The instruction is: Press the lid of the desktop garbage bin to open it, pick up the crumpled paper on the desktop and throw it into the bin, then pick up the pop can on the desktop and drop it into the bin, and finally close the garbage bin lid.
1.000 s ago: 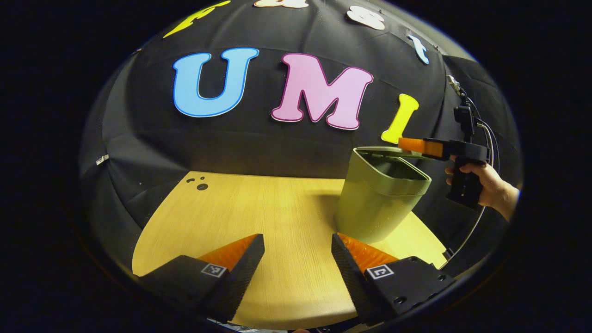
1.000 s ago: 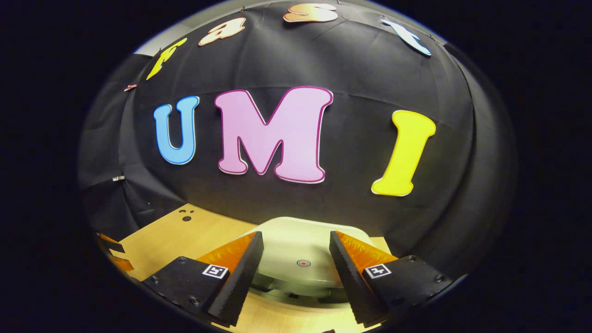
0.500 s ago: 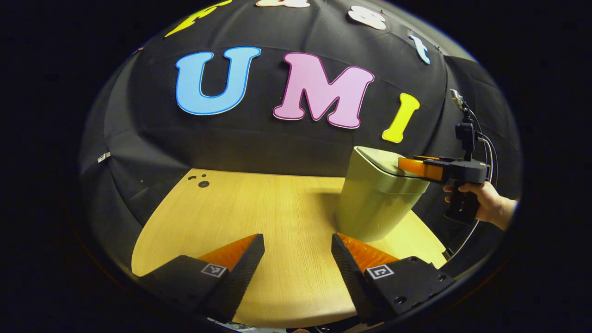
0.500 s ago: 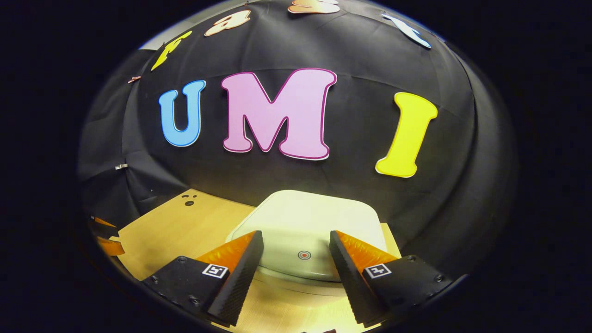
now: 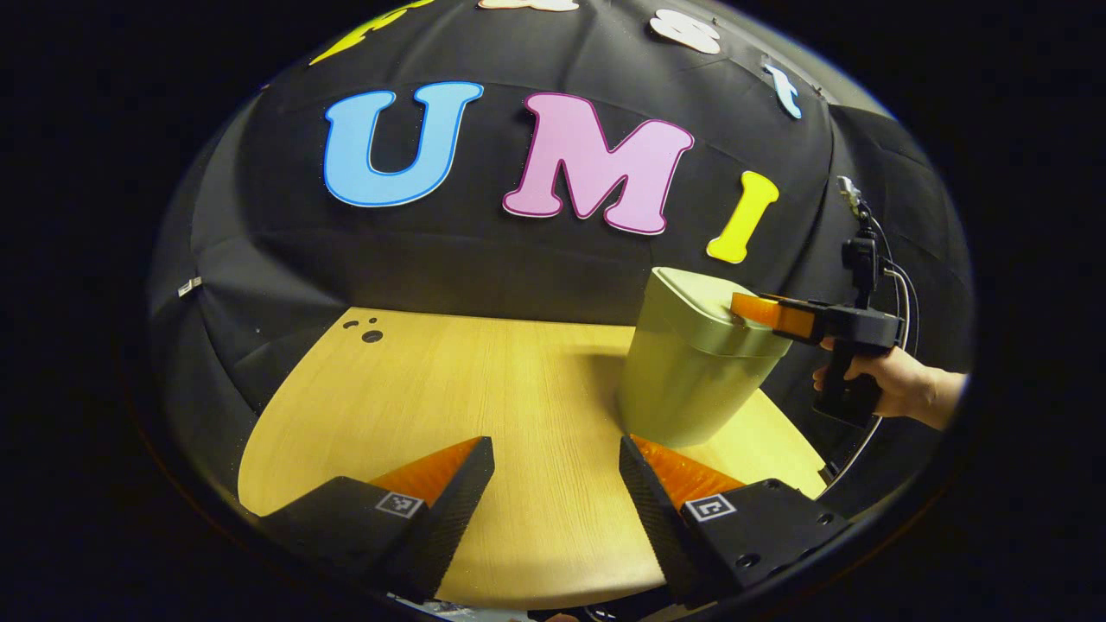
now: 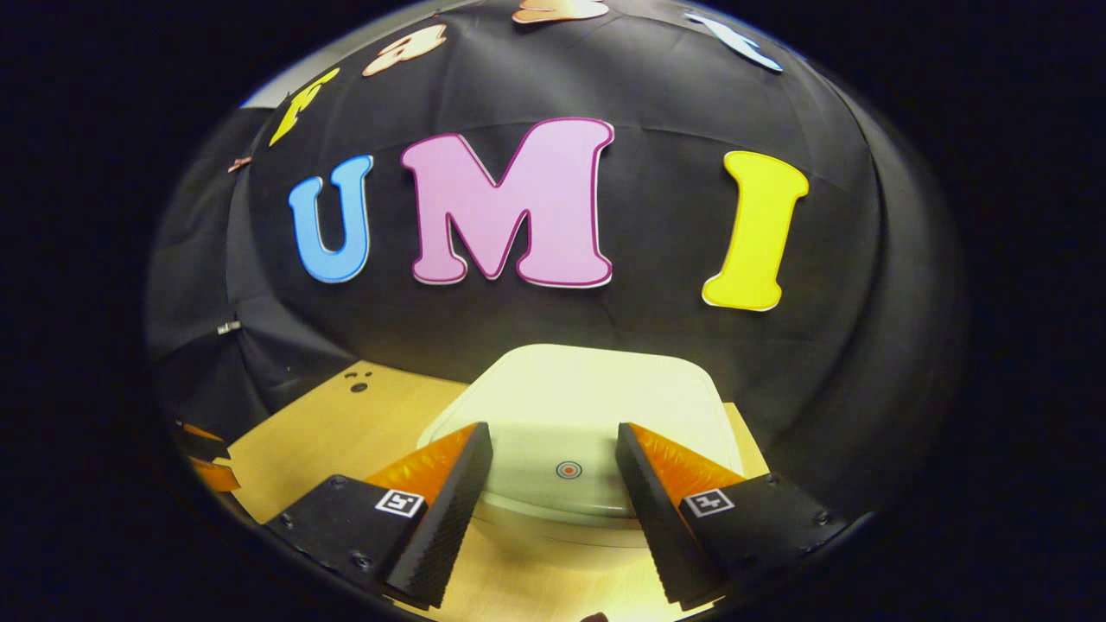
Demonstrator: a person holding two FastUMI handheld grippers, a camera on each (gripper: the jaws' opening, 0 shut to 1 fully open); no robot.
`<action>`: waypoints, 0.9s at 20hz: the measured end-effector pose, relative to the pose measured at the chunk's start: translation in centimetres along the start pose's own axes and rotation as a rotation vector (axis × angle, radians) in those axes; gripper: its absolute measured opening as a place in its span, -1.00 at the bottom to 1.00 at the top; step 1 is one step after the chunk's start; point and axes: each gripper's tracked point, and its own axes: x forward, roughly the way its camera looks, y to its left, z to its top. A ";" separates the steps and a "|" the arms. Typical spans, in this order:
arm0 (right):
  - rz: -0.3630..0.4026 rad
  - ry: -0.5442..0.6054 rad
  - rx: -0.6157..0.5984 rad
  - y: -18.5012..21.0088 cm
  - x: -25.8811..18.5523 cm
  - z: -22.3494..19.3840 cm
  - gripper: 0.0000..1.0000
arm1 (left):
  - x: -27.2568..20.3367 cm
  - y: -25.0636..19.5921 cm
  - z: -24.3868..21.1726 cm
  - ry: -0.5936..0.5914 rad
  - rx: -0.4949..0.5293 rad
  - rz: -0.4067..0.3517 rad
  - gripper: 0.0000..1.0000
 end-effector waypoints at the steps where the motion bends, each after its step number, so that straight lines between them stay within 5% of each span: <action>1: 0.005 0.009 0.009 -0.1 0.0 -0.1 0.86 | 0.0 -0.2 -0.1 0.002 0.003 -0.004 0.88; 18: 0.086 -0.079 0.003 3.2 -4.8 2.6 0.89 | -0.9 0.2 0.2 -0.014 0.001 0.001 0.88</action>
